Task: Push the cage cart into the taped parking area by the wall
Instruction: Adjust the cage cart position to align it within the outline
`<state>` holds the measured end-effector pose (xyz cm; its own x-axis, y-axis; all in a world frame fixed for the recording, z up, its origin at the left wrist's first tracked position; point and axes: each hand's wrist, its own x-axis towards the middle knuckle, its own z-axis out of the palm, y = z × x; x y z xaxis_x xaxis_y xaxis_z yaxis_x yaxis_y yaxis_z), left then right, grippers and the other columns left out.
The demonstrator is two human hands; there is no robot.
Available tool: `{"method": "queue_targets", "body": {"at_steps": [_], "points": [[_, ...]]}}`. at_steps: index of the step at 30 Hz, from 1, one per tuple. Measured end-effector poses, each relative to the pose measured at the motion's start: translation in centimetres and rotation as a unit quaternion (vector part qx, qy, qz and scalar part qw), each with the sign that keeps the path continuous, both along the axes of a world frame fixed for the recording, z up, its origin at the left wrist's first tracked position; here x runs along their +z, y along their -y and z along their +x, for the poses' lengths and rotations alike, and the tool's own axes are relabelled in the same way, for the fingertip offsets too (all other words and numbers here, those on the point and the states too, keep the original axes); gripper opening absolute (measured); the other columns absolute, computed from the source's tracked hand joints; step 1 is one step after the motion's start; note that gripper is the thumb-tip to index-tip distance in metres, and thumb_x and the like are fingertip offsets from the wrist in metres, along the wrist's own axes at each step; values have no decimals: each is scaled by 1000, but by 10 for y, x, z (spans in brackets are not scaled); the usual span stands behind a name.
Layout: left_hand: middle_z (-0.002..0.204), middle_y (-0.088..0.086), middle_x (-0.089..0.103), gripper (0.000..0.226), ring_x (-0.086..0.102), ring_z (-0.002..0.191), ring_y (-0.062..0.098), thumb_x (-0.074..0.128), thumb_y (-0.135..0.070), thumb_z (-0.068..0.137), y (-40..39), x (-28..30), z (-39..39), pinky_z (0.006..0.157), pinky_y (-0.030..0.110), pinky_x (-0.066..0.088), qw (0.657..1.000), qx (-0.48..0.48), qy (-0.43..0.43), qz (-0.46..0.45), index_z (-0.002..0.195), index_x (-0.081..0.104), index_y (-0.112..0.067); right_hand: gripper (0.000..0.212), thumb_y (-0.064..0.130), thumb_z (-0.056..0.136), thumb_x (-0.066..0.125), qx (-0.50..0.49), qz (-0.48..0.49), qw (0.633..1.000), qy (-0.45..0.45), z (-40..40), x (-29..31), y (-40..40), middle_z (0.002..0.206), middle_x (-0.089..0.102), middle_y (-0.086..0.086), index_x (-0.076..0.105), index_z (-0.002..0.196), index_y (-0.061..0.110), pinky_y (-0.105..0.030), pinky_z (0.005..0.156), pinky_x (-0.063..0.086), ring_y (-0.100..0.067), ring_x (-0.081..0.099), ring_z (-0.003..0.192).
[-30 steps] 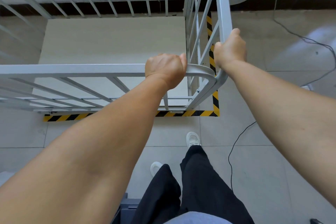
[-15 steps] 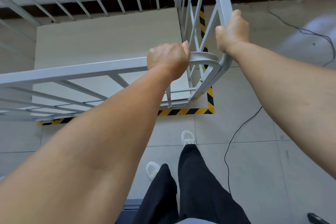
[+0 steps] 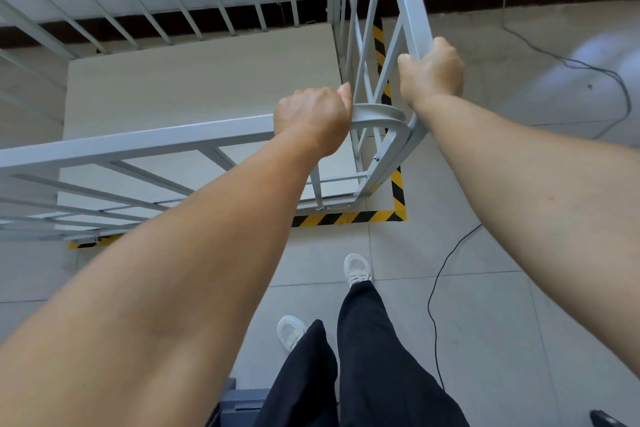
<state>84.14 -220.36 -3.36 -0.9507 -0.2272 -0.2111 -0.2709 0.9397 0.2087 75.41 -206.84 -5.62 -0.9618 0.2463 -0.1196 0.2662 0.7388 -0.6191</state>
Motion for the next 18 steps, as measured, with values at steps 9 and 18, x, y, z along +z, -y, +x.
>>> {"method": "queue_targets", "body": {"at_steps": [9,18], "points": [[64,4,37,29,39,60,25,22,-9,95,-31,1,-55,48,31,23,999,-3,-1,35,104,47,-18,37,30,85,54,4,34,999,-10,-60,3,-26,118,61,-7,58,117,12,-28,76,47,-25,59,107],[61,1,42,41,33,52,18,13,-27,101,-52,-2,-75,51,31,22,999,7,8,38,80,46,-15,38,31,87,54,11,59,998,-19,-84,2,-46,120,60,-8,56,119,11,-27,71,44,-25,58,108]]}}
